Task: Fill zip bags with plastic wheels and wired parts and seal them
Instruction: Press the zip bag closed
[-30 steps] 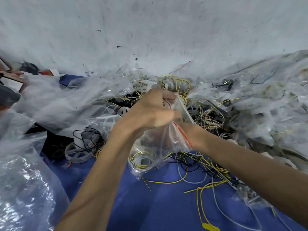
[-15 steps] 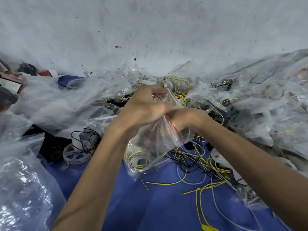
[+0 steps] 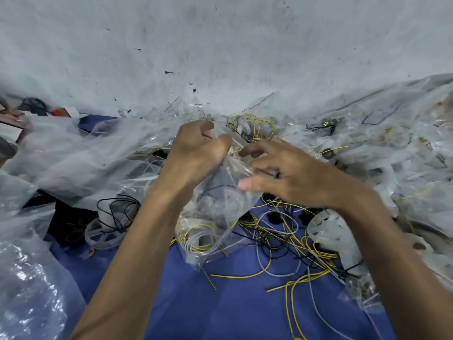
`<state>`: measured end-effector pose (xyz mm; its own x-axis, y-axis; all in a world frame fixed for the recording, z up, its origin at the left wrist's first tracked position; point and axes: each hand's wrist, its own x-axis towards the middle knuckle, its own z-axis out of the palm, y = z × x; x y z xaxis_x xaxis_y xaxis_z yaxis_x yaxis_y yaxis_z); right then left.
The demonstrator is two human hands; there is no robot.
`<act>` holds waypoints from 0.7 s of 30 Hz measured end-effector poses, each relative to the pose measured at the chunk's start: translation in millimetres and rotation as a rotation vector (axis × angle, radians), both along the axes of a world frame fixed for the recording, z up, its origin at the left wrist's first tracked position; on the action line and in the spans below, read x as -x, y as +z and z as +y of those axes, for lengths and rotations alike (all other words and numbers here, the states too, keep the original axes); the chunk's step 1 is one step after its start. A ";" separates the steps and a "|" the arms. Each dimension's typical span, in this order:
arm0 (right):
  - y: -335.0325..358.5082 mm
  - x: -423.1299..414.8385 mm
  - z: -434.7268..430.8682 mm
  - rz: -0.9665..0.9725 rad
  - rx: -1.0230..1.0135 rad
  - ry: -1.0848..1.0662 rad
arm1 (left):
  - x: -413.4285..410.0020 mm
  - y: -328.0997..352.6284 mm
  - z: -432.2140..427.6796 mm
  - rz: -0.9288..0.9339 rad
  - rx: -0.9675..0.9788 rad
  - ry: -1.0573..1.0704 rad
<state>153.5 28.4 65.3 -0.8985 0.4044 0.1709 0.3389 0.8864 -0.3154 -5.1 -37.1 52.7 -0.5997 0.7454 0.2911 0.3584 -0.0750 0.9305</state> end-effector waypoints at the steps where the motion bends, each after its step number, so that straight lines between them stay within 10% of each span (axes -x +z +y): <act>1: -7.0 -1.4 2.0 0.002 -0.083 -0.024 | 3.0 -0.6 -1.6 0.015 0.003 -0.004; 12: -25.6 -24.9 46.9 0.211 0.336 -0.199 | 35.6 -20.5 -1.7 0.286 0.145 -0.258; 21: -7.5 -18.6 15.9 0.478 0.349 0.180 | 35.9 -20.9 -8.3 0.134 -0.103 -0.394</act>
<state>172.1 44.2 57.8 -0.8142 0.3583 0.4569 -0.0569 0.7339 -0.6769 -41.0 -45.4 31.7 -0.2269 0.8731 0.4315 0.4009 -0.3201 0.8584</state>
